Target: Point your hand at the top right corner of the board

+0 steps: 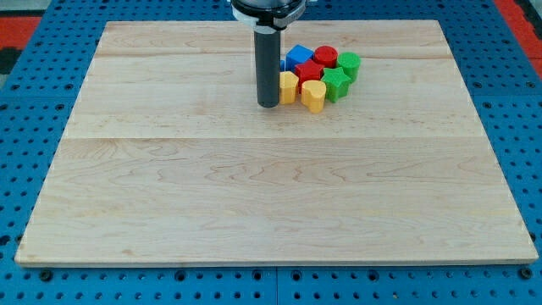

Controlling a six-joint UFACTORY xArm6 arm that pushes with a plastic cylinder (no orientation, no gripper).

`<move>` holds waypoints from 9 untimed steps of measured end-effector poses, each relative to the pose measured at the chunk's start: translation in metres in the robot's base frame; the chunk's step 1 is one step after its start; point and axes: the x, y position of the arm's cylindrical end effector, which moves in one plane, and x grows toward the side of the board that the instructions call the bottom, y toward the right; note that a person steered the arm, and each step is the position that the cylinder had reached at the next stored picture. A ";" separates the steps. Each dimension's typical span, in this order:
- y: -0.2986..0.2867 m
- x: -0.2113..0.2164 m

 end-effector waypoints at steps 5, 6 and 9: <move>0.238 -0.016; 0.292 -0.067; 0.289 -0.168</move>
